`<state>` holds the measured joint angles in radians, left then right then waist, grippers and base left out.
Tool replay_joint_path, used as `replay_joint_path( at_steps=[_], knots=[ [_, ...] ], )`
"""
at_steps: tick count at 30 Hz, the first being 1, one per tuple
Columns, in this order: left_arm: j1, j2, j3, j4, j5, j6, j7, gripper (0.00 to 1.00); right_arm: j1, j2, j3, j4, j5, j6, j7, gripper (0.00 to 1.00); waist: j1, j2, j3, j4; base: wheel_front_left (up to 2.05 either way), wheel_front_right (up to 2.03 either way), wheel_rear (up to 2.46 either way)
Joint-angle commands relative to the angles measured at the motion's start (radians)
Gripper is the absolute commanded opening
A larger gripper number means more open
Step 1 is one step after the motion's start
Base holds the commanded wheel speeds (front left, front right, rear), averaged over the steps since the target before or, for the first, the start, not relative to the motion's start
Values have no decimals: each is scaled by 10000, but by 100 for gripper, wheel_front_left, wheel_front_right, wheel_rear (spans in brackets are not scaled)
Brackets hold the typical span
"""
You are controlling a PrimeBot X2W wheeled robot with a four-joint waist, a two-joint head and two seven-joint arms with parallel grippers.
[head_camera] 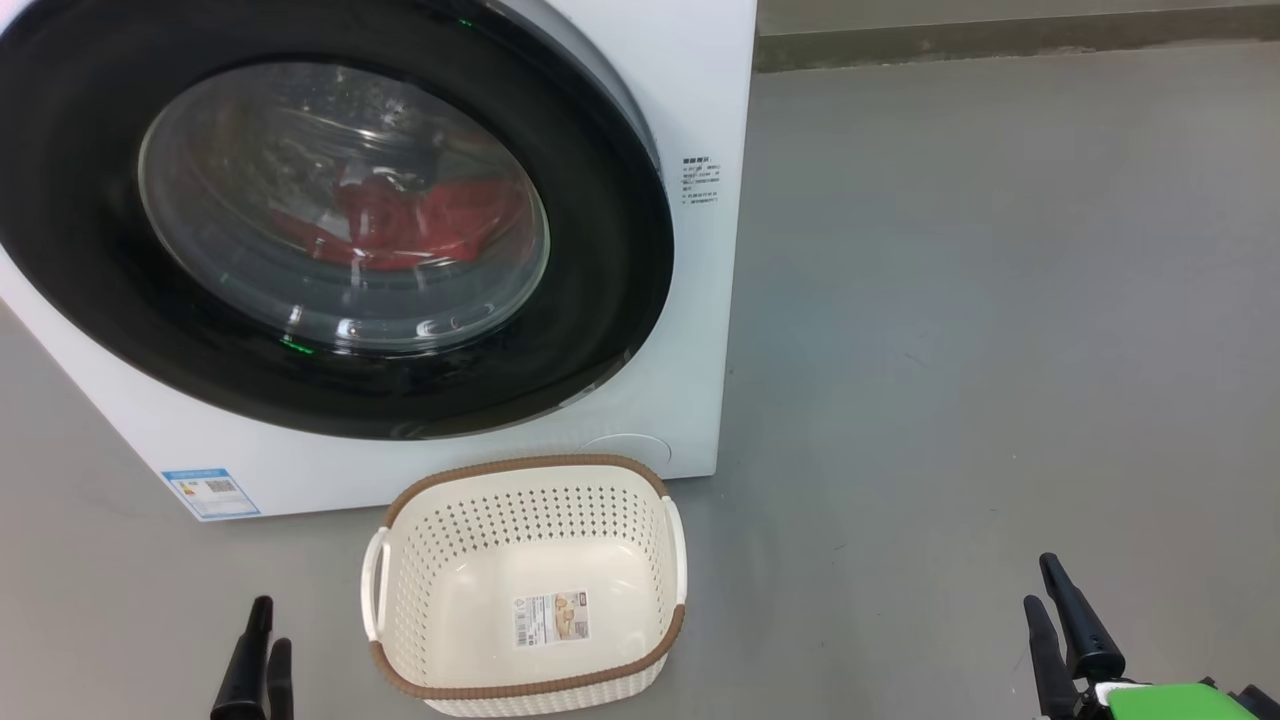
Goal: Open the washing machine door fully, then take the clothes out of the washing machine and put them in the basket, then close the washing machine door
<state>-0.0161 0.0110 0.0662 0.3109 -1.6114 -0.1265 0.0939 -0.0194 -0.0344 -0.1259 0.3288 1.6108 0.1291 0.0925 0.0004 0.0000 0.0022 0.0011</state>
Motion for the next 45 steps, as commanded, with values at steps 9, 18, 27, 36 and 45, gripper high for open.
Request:
replay_joint_path(
  at_steps=[9, 18, 27, 36, 45],
  knots=[
    [-144, 265, -65, -543, 989, -5, -343, 100, -239, -287, 382, -348, -801, 2, -342, 100, -3, 0, 18, 12, 0, 0, 0],
    [-58, 252, -154, -723, 2390, -8, -607, 100, -258, -388, 612, -369, -1854, 3, -606, 100, -3, 0, 36, 20, 0, 0, 0],
    [15, 274, -320, -832, 3705, -11, -871, 100, -266, -492, 952, -410, -2888, 4, -869, 100, -3, 0, 51, 25, 0, 0, 0],
    [88, 279, -423, -952, 4739, -14, -1105, 100, -253, -601, 1185, -465, -3740, 5, -1102, 100, -3, 0, 47, 59, 0, 0, 0],
    [182, 289, -460, -1127, 5876, -17, -1370, 100, -249, -732, 1431, -519, -4591, 6, -1366, 100, -3, 0, 45, 87, 0, 0, 0]
  ],
)
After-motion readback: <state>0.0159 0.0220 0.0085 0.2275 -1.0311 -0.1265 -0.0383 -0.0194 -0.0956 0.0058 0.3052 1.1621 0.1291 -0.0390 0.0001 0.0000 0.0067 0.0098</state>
